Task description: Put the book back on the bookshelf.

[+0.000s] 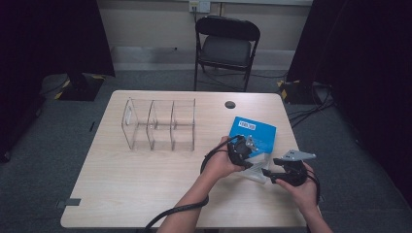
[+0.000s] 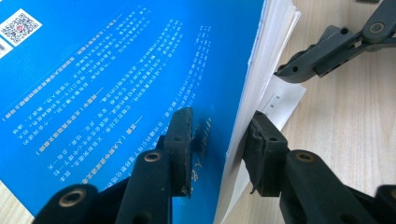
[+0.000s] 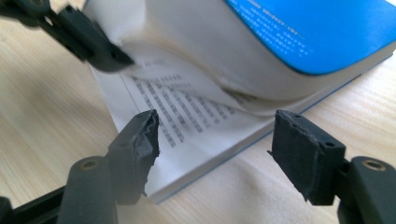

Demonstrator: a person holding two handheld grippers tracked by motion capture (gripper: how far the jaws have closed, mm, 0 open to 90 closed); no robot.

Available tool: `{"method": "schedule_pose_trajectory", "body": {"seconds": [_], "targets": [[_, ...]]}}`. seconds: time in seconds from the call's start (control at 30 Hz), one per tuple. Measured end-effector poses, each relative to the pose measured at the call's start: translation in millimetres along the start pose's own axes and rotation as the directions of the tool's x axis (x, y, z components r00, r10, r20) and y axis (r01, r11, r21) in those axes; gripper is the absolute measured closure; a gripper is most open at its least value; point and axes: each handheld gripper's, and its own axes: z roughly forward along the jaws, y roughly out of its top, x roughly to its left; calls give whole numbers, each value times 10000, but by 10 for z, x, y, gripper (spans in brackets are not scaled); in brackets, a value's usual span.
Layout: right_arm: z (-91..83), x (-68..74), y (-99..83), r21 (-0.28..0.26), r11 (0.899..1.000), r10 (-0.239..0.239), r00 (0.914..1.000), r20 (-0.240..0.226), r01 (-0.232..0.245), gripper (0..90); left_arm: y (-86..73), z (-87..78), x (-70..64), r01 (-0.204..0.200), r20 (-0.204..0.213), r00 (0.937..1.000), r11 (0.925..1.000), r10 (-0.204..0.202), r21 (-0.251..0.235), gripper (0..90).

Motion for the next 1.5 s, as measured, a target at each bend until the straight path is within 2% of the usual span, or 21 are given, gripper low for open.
{"method": "schedule_pose_trajectory", "body": {"seconds": [0.1, 0.17, 0.23, 0.33, 0.47, 0.53, 0.57, 0.6, 0.7, 0.77, 0.83, 0.93, 1.0, 1.03, 1.07, 1.13, 1.17, 1.27, 1.33, 1.4, 1.5], "targets": [[14, 17, 47, 79, 9999, -102, 9999, 139, 100, 319, 1, 6, -9, -48, 45, 10000, 10000, 48, 47, 633], [50, 26, 114, -65, 9999, 88, 9998, 170, -87, 316, -10, 10, -22, -335, -39, 9994, 9993, 336, 150, 619], [64, 39, 142, 38, 10000, 60, 9995, 299, -61, 322, -30, 24, -39, -293, -68, 9995, 9996, 293, -33, 605], [59, 33, 156, 60, 9994, 338, 9991, 251, -340, 326, -47, 27, -28, -338, 49, 9994, 9993, 338, -148, 584], [52, 47, 156, 116, 9994, 318, 9990, 304, -322, 327, -69, 69, -33, -376, -42, 9993, 9986, 375, -364, 469], [40, 63, 159, 61, 9993, 365, 9986, 372, -367, 328, -83, 134, -23, -700, -231, 9974, 9961, 689, -532, 405], [38, 65, 166, 75, 9992, 389, 9986, 371, -393, 328, -74, 148, -24, -791, -304, 9965, 9959, 778, -434, 366], [36, 67, 170, 23, 9991, 418, 9984, 376, -419, 329, -69, 183, -42, -579, -439, 9975, 9960, 549, -688, 333], [29, 72, 181, -26, 9987, 515, 9980, 357, -515, 333, -44, 203, -47, -592, -554, 9969, 9966, 561, -565, 308], [17, 82, 188, -37, 9985, 539, 9979, 356, -538, 334, -24, 204, -35, -701, -678, 9954, 9970, 679, -318, 322], [14, 82, 187, -41, 9974, 721, 9968, 337, -720, 334, -30, 224, -40, -819, -877, 9931, 9953, 772, -511, 366], [18, 72, 185, -39, 9961, 882, 9958, 238, -881, 334, -28, 228, -60, -1052, -1110, 9888, 9933, 995, -472, 402], [10, 48, 181, -284, 9932, 1128, 9936, -36, -1128, 341, -11, 188, -63, -868, -1099, 9906, 9950, 810, -495, 545], [-11, 33, 186, -529, 9904, 1265, 9915, -294, -1279, 341, 10, 164, -57, -825, -1073, 9912, 9957, 777, -410, 591], [-38, 29, 198, -610, 9904, 1225, 9920, -310, -1242, 333, 38, 129, -53, -804, -1075, 9912, 9965, 773, -250, 640], [-51, 17, 191, -94, 9972, 745, 9972, -30, -745, 268, 90, 92, -66, -794, -1137, 9904, 9968, 784, -42, 680], [-36, 10, 156, 129, 9977, 672, 9977, -49, -671, 263, 115, 66, -67, -920, -1202, 9883, 9955, 939, 206, 696], [13, 2, 52, 413, 9977, 552, 9981, -269, -540, 262, 137, 47, -74, -799, -1190, 9893, 9959, 845, 430, 718], [57, -15, -44, 832, 9949, 606, 9972, -436, -568, 253, 138, 16, -70, -766, -1130, 9902, 9955, 824, 550, 724], [41, -51, -102, 734, 9953, 673, 9963, -528, -633, 245, 140, -18, -66, -569, -1006, 9930, 9968, 623, 560, 732], [25, -65, -115, 659, 9956, 709, 9953, -656, -666, 232, 153, -42, -64, -573, -924, 9937, 9961, 634, 673, 734]]}}
